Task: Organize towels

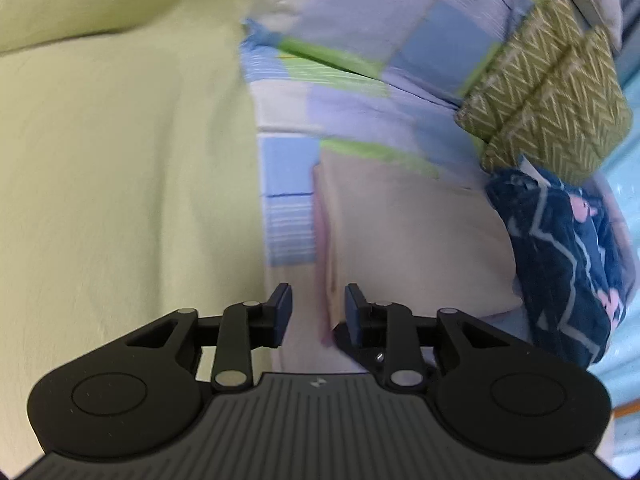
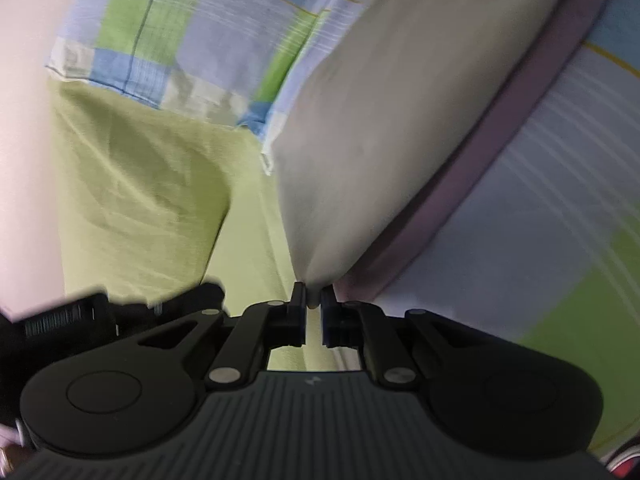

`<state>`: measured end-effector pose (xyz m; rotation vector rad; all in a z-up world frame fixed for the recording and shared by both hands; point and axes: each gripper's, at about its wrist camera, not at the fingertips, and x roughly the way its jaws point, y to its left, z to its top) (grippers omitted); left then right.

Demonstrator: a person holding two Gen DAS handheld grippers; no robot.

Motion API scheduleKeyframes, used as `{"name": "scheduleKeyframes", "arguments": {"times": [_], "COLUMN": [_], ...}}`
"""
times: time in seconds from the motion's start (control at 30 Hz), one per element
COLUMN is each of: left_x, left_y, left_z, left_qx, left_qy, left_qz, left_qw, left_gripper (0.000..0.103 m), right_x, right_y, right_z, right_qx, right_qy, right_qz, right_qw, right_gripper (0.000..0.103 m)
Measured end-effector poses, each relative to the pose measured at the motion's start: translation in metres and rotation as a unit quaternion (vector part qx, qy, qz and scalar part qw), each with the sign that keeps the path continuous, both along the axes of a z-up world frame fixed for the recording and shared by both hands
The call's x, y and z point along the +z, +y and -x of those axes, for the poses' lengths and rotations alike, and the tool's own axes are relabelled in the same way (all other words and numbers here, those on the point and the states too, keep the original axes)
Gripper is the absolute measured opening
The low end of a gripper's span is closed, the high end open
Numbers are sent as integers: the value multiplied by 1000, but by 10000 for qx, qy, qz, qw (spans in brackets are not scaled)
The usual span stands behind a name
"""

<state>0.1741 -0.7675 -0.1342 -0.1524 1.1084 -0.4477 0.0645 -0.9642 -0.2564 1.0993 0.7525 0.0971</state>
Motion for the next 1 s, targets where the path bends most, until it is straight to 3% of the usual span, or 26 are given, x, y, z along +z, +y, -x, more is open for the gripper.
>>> {"name": "scheduleKeyframes", "arguments": {"times": [0.17,0.23,0.3,0.33,0.37,0.47,0.57,0.63,0.7,0.77,0.9,1.0], "left_x": [-18,-22,-18,-16,-16,-22,-47,-56,-59,-43,-12,-17], "left_y": [-22,-30,-36,-39,-41,-52,-58,-58,-57,-57,-64,-74], "left_z": [-8,-9,-9,-10,-11,-20,-33,-37,-40,-38,-36,-48], "left_qx": [-183,-230,-283,-313,-338,-397,-322,-159,13,94,-119,-314], "left_qy": [228,260,174,132,126,84,363,490,600,480,70,104], "left_qz": [-242,-314,-333,-327,-308,-320,-444,-486,-462,-507,-479,-502], "left_qw": [9993,9989,9989,9989,9989,9987,9978,9975,9971,9975,9988,9982], "left_gripper": [37,37,37,37,37,37,37,46,44,42,42,42], "right_x": [-11,-3,10,12,20,53,68,71,69,75,92,89], "right_y": [3,3,2,1,-1,-10,-21,-33,-49,-55,-63,-62], "right_z": [-2,-3,-1,1,4,13,5,-7,-20,-19,-31,-53], "right_qx": [186,381,604,640,770,1074,1123,1186,1309,1334,1405,1641], "right_qy": [205,283,394,404,424,238,79,42,177,110,-66,8], "right_qz": [328,481,827,907,1160,2195,2730,3092,3239,3292,3440,3558], "right_qw": [9991,9977,9940,9930,9894,9694,9554,9436,9368,9347,9284,9201], "right_gripper": [3,7,22,22,21,1,0,0,0,0,0,0]}}
